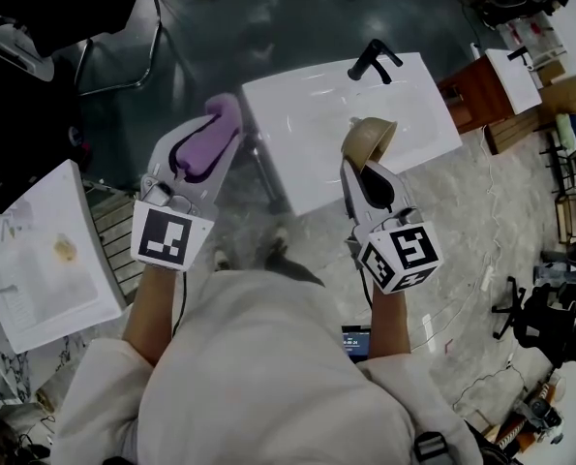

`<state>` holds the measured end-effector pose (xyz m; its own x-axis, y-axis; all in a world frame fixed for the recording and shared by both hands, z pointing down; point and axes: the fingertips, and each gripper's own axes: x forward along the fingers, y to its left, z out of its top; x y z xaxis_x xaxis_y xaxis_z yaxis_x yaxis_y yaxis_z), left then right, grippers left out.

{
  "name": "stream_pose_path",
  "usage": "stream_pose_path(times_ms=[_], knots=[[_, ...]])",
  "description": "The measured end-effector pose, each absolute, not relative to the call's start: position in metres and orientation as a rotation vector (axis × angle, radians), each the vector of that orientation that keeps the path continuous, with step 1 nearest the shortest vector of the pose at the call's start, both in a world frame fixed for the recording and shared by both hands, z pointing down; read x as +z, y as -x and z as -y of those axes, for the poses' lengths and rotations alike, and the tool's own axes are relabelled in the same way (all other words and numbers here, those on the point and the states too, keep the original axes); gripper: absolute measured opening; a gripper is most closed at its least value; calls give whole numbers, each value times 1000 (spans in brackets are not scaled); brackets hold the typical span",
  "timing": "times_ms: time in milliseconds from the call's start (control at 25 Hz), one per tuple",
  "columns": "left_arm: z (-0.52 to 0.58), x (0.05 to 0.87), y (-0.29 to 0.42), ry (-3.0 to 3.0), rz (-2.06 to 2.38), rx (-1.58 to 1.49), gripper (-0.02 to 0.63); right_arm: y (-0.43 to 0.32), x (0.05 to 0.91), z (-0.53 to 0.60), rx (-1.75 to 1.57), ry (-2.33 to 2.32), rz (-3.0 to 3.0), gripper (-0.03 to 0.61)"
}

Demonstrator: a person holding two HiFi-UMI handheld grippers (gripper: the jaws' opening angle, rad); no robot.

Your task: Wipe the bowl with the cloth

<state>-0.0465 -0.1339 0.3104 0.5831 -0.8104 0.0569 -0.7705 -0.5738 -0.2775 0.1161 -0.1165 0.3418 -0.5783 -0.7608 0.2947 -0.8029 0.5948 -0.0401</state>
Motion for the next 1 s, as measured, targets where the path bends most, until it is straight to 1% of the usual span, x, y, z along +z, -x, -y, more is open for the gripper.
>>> stream_pose_path(times_ms=[320, 1000], knots=[[131, 315, 49, 2613, -1332, -244, 112, -113, 346, 117, 204, -1286, 2538, 14], [121, 317, 32, 2648, -1268, -253, 112, -121, 349, 112, 216, -1305, 2514, 14]])
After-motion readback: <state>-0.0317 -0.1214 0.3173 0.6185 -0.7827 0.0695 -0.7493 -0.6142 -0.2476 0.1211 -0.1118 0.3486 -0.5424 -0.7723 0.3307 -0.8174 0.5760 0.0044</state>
